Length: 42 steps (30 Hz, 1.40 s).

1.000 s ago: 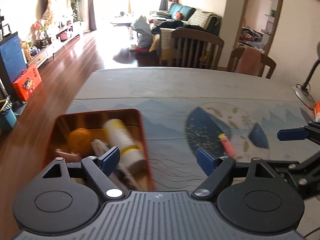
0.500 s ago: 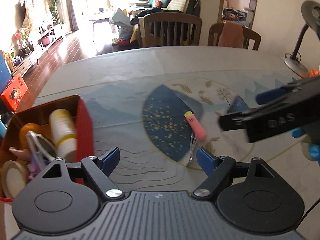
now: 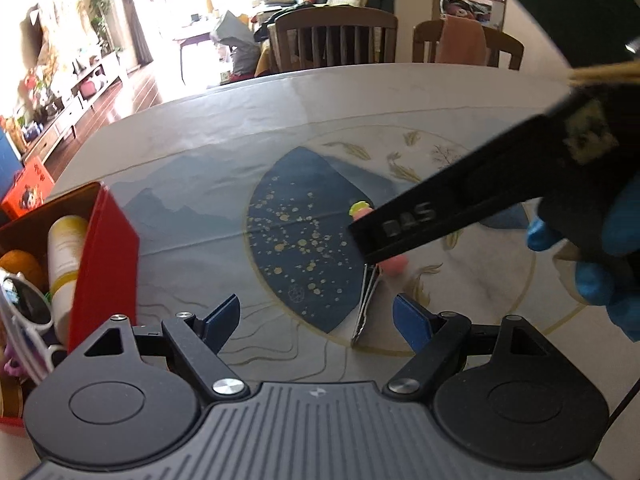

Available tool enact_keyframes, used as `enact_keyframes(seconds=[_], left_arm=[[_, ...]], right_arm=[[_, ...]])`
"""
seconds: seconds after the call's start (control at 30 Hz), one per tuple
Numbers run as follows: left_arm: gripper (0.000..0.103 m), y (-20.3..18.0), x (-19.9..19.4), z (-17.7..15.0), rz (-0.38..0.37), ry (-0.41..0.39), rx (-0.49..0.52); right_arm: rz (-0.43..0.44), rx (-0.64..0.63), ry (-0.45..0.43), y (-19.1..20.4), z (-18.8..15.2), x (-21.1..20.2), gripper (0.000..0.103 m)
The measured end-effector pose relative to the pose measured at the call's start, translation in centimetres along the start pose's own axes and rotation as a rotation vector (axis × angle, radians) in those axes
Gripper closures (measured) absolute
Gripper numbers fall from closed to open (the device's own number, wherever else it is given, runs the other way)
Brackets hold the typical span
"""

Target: Organize rigid objects

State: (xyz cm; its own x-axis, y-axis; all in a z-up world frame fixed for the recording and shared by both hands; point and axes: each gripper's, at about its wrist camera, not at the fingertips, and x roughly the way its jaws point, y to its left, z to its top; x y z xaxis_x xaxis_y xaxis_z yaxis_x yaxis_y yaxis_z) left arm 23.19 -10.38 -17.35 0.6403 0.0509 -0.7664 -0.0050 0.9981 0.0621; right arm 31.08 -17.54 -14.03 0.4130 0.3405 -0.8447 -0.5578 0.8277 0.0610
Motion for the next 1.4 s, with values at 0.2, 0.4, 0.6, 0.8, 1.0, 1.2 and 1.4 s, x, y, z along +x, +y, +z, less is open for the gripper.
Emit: enact_keyframes(seconds=[0.2, 0.4, 0.6, 0.8, 1.0, 1.2, 1.4], left_arm=[[0.030, -0.3, 0.9, 0.4, -0.011, 0.009, 0.017], [0.051, -0.7, 1.6, 0.6, -0.029, 0.017, 0.036], [0.073, -1.4, 1.7, 1.1, -0.062, 0.018, 0.059], [0.094, -1.6, 2.0, 1.3, -0.078, 0.026, 0.048], [0.095, -0.7, 1.8, 1.4, -0.072, 0.054, -0.013], [0.095, 0.8, 0.5, 0.8, -0.064, 0.051, -0.056], [0.095, 2.4, -1.8, 0.1, -0.069, 0.038, -0.102]], right_arm=[[-0.019, -0.051, 0.003, 0.5, 0.1, 0.9, 0.053], [-0.028, -0.087, -0.015, 0.4, 0.2, 0.9, 0.073], [-0.027, -0.098, -0.026, -0.1, -0.2, 0.6, 0.087], [-0.025, -0.077, -0.025, -1.0, -1.3, -0.3, 0.088], [-0.001, -0.024, -0.035, -1.5, -2.9, -2.4, 0.088], [0.035, 0.005, -0.073, -0.6, -4.0, -5.4, 0.088], [0.058, 0.002, -0.102, 1.2, -4.7, -7.9, 0.088]])
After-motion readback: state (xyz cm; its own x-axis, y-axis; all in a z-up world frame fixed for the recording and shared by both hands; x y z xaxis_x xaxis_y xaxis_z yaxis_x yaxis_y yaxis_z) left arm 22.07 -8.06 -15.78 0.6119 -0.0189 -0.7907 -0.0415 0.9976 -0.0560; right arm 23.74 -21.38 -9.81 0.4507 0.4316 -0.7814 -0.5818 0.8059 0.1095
